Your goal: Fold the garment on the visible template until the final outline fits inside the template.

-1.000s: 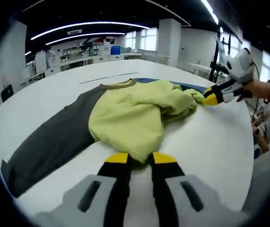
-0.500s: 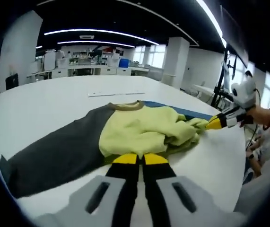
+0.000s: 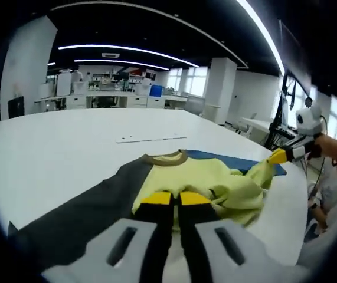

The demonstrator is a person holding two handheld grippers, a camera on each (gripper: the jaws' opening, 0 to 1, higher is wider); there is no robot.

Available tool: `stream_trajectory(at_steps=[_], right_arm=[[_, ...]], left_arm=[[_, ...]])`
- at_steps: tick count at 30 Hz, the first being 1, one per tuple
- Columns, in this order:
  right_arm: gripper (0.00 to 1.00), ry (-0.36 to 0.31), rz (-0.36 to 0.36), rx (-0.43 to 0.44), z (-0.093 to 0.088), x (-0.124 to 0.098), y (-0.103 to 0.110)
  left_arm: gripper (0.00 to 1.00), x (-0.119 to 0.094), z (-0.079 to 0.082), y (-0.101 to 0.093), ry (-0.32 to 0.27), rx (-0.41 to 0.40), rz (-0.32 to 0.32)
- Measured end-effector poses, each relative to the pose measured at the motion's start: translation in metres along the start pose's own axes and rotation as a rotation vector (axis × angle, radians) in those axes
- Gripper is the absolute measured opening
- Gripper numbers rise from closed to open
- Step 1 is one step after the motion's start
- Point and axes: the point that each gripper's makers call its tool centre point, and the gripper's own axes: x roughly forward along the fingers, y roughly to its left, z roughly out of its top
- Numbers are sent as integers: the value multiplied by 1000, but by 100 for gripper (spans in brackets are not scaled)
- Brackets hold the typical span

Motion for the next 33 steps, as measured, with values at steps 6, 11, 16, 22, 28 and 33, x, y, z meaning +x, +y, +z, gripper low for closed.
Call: stream_trajectory(at_steps=[6, 11, 16, 22, 28, 33], right_arm=[[0, 17, -34, 54, 3, 15, -23], [0, 33, -73, 79, 2, 24, -41], [0, 60, -108, 86, -6, 35, -55], [0, 90, -154, 86, -15, 47, -66], [0, 128, -188, 113, -27, 61, -78], [0, 161, -204, 106, -36, 63, -81]], left_arm=[[0, 27, 3, 10, 24, 22, 6], [0, 47, 4, 17, 36, 22, 13], [0, 66, -5, 28, 73, 60, 26], [0, 79, -16, 34, 111, 71, 30], [0, 90, -31, 45, 150, 88, 48], [0, 96, -41, 48, 180, 113, 53]])
